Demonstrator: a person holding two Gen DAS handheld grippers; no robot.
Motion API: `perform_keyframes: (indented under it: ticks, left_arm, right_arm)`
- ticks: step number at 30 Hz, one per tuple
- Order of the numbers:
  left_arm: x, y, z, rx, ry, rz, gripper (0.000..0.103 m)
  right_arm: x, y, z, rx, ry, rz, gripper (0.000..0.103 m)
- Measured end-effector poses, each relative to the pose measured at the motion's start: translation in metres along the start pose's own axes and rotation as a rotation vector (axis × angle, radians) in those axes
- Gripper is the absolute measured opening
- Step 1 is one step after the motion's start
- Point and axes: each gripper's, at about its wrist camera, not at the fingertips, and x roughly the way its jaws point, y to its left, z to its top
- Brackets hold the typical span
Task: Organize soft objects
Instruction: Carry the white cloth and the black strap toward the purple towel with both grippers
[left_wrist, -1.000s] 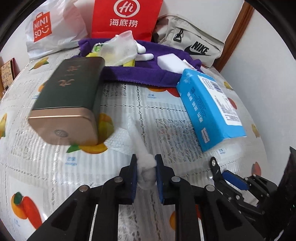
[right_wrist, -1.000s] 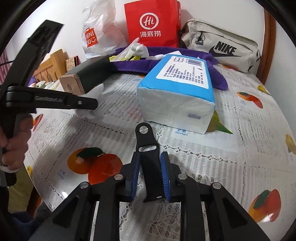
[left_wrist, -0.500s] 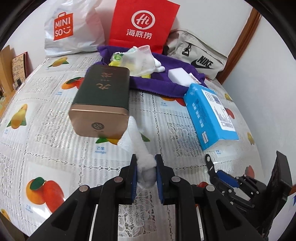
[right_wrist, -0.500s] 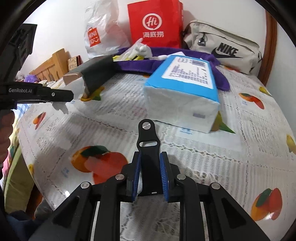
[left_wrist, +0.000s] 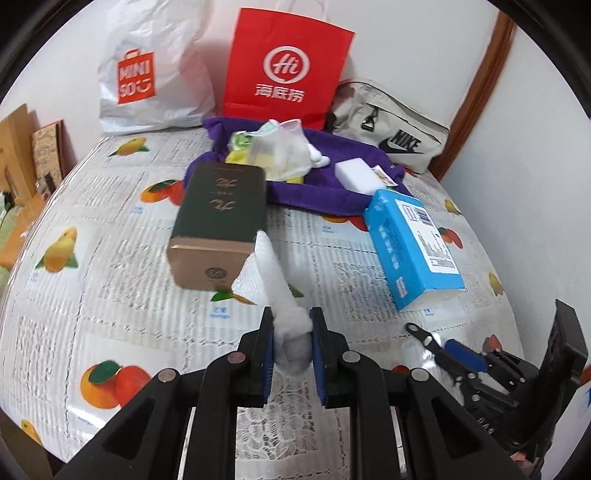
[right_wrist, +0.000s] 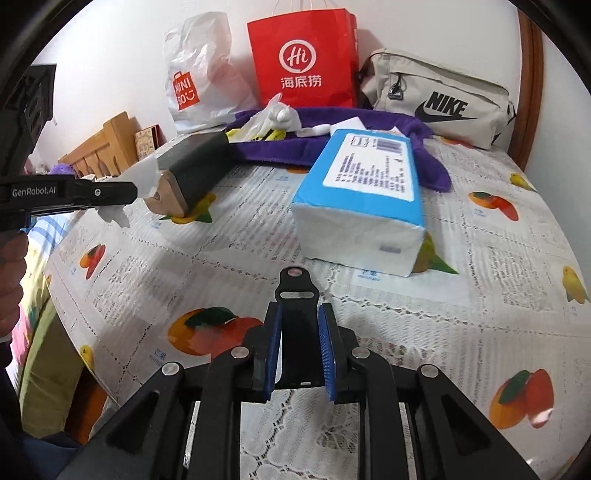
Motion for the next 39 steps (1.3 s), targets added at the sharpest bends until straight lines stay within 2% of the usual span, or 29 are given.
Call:
perform_keyframes:
  ticks: [4,5,6,8,15,17,19,20,24,29,31,33,39]
  left_arm:
    - [-0.001,0.009,0.000,-0.019,0.005,0.014,0.017]
    - [-0.003,0.010,0.001,-0.021,0.000,0.014,0.017]
    - [-0.005,0.012,0.003,-0.021,-0.003,0.017,0.017]
    - [-0.005,0.013,0.006,-0.019,-0.004,0.027,0.017]
    - [-0.003,0.009,0.007,-0.002,0.003,0.012,0.017]
    - [0.002,0.008,0.005,-0.008,0.016,0.000,0.017]
    - [0.007,0.006,0.003,-0.009,0.029,-0.011,0.017]
    - [0.008,0.005,0.002,-0.006,0.035,-0.013,0.017]
    - [0.010,0.001,0.000,0.006,0.040,-0.016,0.017]
    - [0.011,0.002,0.001,0.000,0.042,-0.017,0.017]
    - [0.012,0.002,0.001,-0.001,0.047,-0.018,0.017]
    - [0.013,0.001,0.001,0.006,0.050,-0.018,0.017]
    - [0.012,0.001,0.002,0.000,0.047,-0.021,0.017]
  right_arm:
    - [-0.009,-0.006,0.003,0.009,-0.013,-0.002,0.020]
    - [-0.012,-0.007,0.005,0.004,-0.018,-0.002,0.014]
    - [-0.013,-0.006,0.006,0.001,-0.016,0.004,0.001]
    - [-0.014,-0.008,0.008,0.003,-0.022,-0.001,0.001]
    - [0.002,-0.015,-0.006,-0.016,0.052,-0.005,0.004]
    - [0.000,-0.021,-0.010,0.007,0.052,0.029,0.013]
    - [0.000,-0.024,-0.014,0.015,0.051,0.036,0.033]
    - [0.001,-0.025,-0.017,0.010,0.055,0.041,0.036]
    - [0.010,-0.019,-0.026,-0.023,0.089,0.051,0.036]
    - [0.013,-0.003,-0.031,-0.110,0.035,-0.016,0.036]
    - [0.015,-0.003,-0.029,-0.107,0.027,-0.009,0.032]
    - [0.016,-0.002,-0.027,-0.135,0.032,-0.001,0.023]
    - [0.015,-0.008,-0.021,-0.087,0.039,0.038,0.020]
